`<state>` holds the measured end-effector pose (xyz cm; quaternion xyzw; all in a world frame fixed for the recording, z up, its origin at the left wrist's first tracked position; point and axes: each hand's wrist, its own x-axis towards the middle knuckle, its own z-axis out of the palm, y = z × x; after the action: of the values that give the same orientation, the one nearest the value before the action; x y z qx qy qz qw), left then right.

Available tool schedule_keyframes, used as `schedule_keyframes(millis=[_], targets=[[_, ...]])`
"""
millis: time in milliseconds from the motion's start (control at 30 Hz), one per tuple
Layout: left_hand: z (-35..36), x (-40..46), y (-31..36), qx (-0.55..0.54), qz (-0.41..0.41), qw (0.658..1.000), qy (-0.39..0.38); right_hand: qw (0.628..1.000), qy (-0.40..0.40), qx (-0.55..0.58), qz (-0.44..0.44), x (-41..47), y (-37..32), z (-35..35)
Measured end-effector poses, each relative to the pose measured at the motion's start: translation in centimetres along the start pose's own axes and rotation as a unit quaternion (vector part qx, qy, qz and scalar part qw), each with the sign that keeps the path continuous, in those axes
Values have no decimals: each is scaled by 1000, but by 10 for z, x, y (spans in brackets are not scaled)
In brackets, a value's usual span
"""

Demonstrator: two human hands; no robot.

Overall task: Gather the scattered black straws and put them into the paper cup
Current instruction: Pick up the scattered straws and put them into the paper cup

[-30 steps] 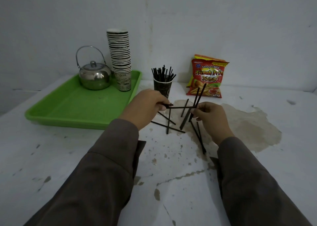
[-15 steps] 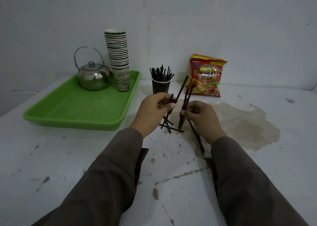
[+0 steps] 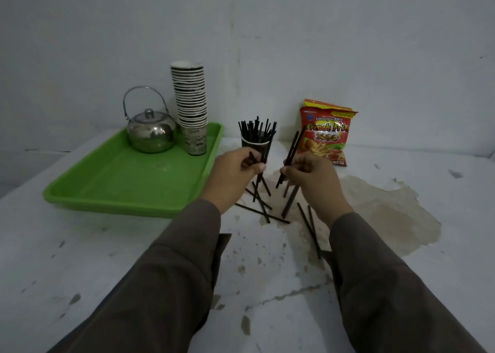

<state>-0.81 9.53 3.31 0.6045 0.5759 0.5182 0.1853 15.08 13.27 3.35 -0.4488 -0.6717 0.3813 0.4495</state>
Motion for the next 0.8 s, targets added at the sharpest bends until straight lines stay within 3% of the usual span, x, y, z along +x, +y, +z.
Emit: schedule_keyframes(millis=[200, 400, 800], targets=[[-27, 57, 26, -2, 37, 997, 74, 999, 32, 3, -39, 50, -42, -2], [-31, 105, 37, -24, 68, 989, 127, 999, 38, -4, -16, 97, -56, 9], [-2, 115, -5, -51, 34, 988, 141, 993, 10, -111, 23, 123, -30, 28]])
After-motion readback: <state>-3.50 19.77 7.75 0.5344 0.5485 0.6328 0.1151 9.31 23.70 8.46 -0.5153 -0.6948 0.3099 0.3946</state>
